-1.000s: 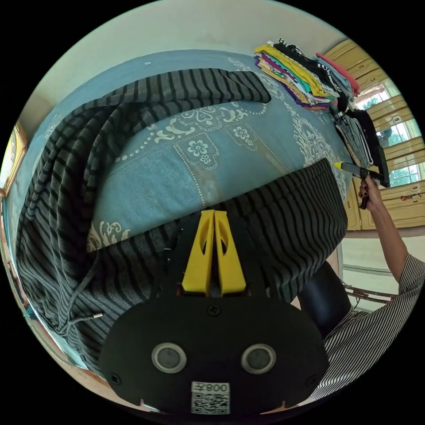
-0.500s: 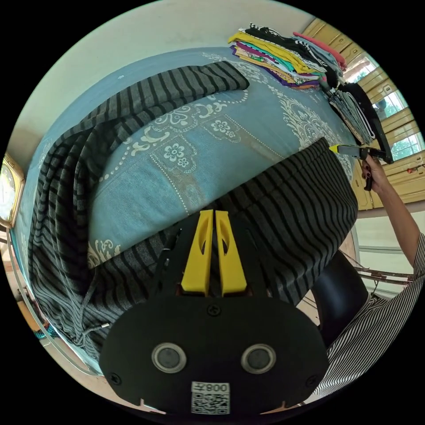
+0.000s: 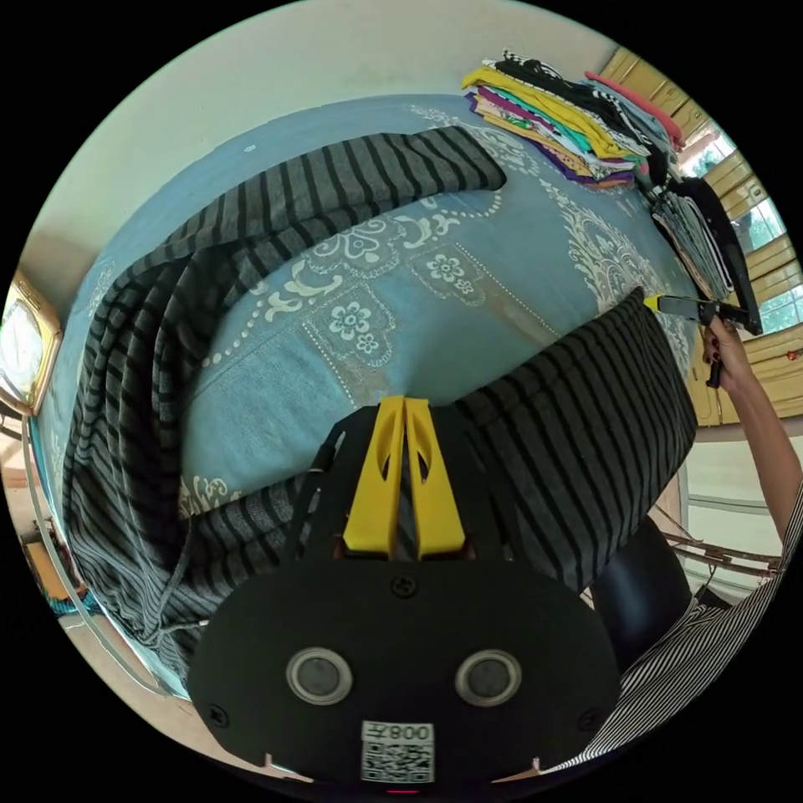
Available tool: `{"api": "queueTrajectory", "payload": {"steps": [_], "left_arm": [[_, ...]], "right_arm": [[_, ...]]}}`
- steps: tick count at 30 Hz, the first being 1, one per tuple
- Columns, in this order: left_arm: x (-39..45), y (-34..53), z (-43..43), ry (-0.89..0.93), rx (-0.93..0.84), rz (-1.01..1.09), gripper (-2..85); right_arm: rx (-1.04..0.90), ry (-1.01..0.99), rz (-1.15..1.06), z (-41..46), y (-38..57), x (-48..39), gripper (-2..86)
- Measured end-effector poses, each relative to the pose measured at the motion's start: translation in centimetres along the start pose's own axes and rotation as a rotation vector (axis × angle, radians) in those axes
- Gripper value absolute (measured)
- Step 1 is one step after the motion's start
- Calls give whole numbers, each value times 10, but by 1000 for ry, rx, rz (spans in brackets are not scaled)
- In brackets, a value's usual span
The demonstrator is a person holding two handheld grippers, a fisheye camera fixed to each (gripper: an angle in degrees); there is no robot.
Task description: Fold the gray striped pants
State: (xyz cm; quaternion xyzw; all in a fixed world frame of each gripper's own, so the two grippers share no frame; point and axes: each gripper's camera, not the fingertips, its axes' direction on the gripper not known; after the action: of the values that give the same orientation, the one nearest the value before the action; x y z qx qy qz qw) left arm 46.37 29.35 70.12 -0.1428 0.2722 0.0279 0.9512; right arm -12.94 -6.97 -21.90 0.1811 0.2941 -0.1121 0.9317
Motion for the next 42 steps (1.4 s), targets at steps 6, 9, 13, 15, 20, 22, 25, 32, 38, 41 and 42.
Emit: {"api": "queueTrajectory", "payload": {"steps": [6,9,13,15,20,22,25,32,38,41,42], "left_arm": [[-34,69,-32,67,177,-81,6],[-73,103,-37,12,203,-134,16],[-129,114,-22,-11,168,-232,34],[-143,110,-17,-8,187,-244,42],[-153,85,11,59,231,-201,59],[-149,77,22,53,236,-169,62],[-150,67,44,56,240,-136,65],[-173,67,83,56,247,-158,62],[-216,64,88,-5,294,-240,50],[-244,51,103,-13,263,-278,37],[-250,46,107,-16,243,-280,33]], "right_arm": [[92,-14,23,-17,-7,8,5],[217,-51,24,-35,-10,10,10],[219,-143,-127,-24,-56,-29,43],[182,-94,-192,-10,-85,-54,65],[101,-193,-241,28,-164,-95,82],[119,-263,-197,35,-180,-93,83],[147,-375,-102,43,-198,-80,85],[109,-422,-32,62,-225,-56,27],[183,-578,-134,33,-241,-57,10],[253,-688,-172,15,-254,-60,8],[267,-709,-175,11,-257,-61,8]]}}
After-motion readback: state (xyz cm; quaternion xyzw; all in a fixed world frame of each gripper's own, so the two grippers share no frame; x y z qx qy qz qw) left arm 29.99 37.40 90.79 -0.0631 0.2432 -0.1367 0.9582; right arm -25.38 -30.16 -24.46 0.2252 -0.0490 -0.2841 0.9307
